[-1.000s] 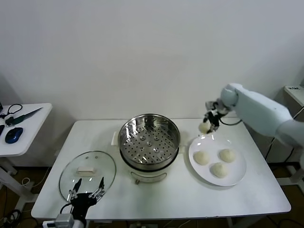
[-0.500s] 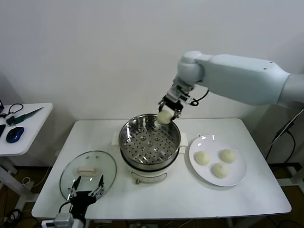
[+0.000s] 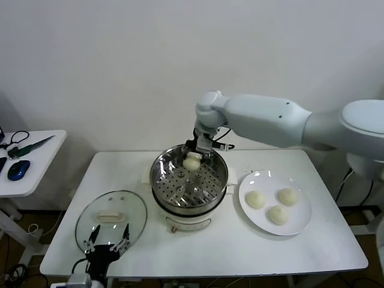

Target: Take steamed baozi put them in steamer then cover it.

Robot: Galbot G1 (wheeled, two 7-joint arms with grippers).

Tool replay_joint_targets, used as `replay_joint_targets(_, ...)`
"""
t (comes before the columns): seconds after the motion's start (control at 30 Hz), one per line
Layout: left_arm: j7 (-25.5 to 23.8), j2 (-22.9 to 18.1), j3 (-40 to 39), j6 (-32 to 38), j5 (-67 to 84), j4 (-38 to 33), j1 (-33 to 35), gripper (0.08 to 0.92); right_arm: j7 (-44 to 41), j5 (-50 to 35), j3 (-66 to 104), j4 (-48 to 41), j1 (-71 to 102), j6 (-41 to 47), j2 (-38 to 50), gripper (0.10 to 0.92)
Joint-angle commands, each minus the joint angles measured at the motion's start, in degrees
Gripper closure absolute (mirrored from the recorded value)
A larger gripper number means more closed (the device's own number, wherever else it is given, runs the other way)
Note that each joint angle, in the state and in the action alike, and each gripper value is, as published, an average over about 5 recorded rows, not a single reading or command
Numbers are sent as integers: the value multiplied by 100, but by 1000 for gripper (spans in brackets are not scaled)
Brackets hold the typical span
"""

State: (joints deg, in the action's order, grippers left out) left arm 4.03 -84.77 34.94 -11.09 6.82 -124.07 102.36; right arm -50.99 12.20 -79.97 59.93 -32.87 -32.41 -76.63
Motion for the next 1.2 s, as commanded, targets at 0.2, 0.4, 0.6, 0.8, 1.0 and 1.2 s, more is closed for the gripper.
replay_joint_targets(0.2, 6, -5, 14, 9, -13, 93, -71, 177, 331, 779, 368, -1548, 775, -644, -557, 391)
replay_joint_targets(0.4, 11, -5, 12, 4, 1, 113, -102, 177, 361, 566, 404, -1694, 831, -655, -662, 379)
replay_joint_targets(0.6, 28, -12, -14, -2, -6, 112, -95, 177, 277, 91, 323, -1452, 533, -693, -617, 271)
replay_joint_targets(0.8, 12, -39, -79, -25, -55, 33, -57, 177, -428, -2210, -457, -613, -863, -418, -67, 205)
replay_joint_targets(1.0, -7, -39, -125, -29, -109, -41, -24, 177, -1215, -4983, -1839, 464, -2243, 1100, 1157, 202)
replay_joint_targets(1.2, -7, -17, -114, -30, -88, -41, -68, 177, -959, -5150, -2456, 1384, -2369, 3012, 2692, 203)
